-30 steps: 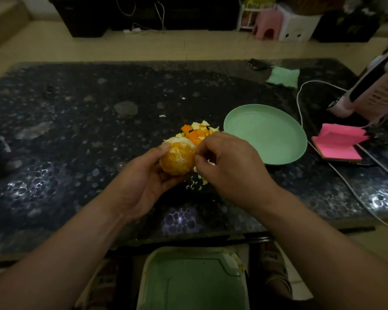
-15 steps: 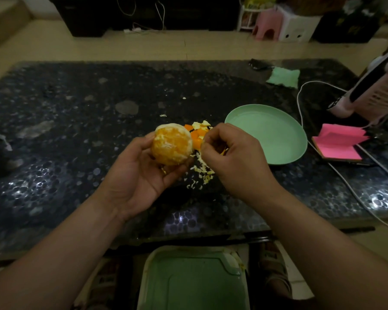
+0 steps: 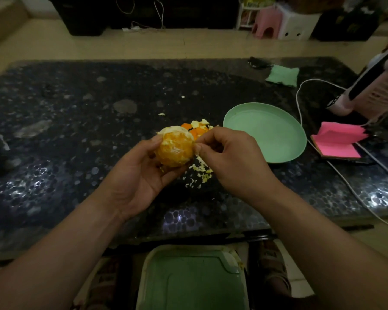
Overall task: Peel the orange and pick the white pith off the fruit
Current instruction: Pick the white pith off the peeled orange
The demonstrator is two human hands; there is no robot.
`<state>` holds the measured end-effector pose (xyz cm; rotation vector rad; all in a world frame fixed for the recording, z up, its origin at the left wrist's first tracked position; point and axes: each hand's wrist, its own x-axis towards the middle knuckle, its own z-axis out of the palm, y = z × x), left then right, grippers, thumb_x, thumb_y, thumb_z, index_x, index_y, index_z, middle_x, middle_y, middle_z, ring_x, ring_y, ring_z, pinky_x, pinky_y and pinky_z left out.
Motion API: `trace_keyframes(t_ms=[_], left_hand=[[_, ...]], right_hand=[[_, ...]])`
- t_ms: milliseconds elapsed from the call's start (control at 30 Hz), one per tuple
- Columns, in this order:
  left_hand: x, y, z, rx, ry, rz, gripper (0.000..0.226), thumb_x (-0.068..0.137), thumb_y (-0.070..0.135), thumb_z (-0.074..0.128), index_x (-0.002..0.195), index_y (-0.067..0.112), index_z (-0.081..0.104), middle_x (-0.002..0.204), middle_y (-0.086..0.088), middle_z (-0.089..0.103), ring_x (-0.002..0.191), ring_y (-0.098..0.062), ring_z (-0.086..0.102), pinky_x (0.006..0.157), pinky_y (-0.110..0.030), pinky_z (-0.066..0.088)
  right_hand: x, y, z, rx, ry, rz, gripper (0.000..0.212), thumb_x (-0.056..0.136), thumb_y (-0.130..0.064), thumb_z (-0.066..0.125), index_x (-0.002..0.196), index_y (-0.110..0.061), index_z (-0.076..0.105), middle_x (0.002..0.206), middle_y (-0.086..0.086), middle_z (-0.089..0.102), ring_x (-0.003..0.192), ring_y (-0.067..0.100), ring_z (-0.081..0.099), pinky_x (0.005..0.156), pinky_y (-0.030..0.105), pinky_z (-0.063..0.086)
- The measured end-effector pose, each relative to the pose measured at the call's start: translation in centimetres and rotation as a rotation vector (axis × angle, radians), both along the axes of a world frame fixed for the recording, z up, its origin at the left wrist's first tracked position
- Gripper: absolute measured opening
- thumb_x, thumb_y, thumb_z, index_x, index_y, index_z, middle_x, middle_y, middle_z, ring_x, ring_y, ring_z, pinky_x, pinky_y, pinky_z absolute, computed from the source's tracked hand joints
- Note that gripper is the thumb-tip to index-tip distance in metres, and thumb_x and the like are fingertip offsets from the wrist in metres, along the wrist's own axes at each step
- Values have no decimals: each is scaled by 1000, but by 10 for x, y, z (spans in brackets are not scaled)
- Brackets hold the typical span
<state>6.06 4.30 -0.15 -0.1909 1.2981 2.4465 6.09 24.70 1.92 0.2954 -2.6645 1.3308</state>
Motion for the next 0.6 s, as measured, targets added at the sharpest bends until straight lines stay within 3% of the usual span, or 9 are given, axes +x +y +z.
trace_keyframes(t_ms=[333,600], left_hand=[[5,11,5,10,25,2,48,102,32,53,143,10,63,141,-16,67,119,-27,71,103,-41,58],[1,3,3,38,-4,-38,53,106,36,52,150,8,56,152,-22,57,140,-41,55,110,-47,53]], right_hand=[[0,-2,-3,-86,57,-60,5,95,-17,73,91,-17,75,77,-11,71,72,3,66,67,16,52],[-1,3,1,-369,-87,23,11,101,-14,68,94,-11,76,76,-5,70,67,-2,60,69,17,49]])
